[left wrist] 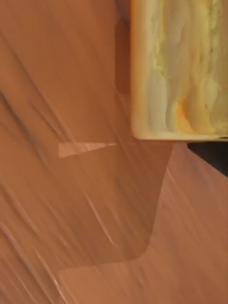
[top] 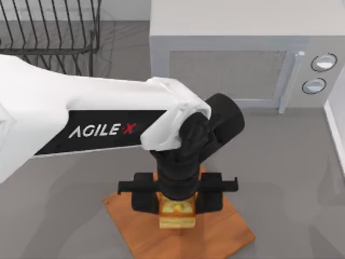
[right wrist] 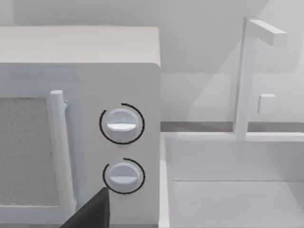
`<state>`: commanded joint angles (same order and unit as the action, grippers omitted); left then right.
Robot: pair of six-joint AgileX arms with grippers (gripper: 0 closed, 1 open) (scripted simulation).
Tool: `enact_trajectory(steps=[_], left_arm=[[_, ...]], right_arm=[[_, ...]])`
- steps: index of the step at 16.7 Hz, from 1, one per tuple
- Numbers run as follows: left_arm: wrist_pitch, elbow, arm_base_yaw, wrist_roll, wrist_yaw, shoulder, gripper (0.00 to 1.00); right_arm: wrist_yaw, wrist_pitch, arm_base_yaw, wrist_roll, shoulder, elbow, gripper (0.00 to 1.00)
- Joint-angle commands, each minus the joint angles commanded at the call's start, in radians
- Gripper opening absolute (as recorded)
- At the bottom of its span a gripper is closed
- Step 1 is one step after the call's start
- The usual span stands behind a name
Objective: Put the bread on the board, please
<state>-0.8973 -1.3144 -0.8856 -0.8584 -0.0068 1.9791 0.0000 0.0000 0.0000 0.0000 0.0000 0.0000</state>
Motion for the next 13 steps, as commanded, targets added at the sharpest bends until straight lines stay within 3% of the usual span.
enact_trajectory(steps=[12,13], left_arm=[[0.000,0.000,0.000,0.000,0.000,0.000,0.98],[0.000,0.000,0.000,0.000,0.000,0.000,1.00]], right_arm=[[0.000,0.000,0.000,0.000,0.000,0.000,1.00],[0.000,0.000,0.000,0.000,0.000,0.000,1.00]])
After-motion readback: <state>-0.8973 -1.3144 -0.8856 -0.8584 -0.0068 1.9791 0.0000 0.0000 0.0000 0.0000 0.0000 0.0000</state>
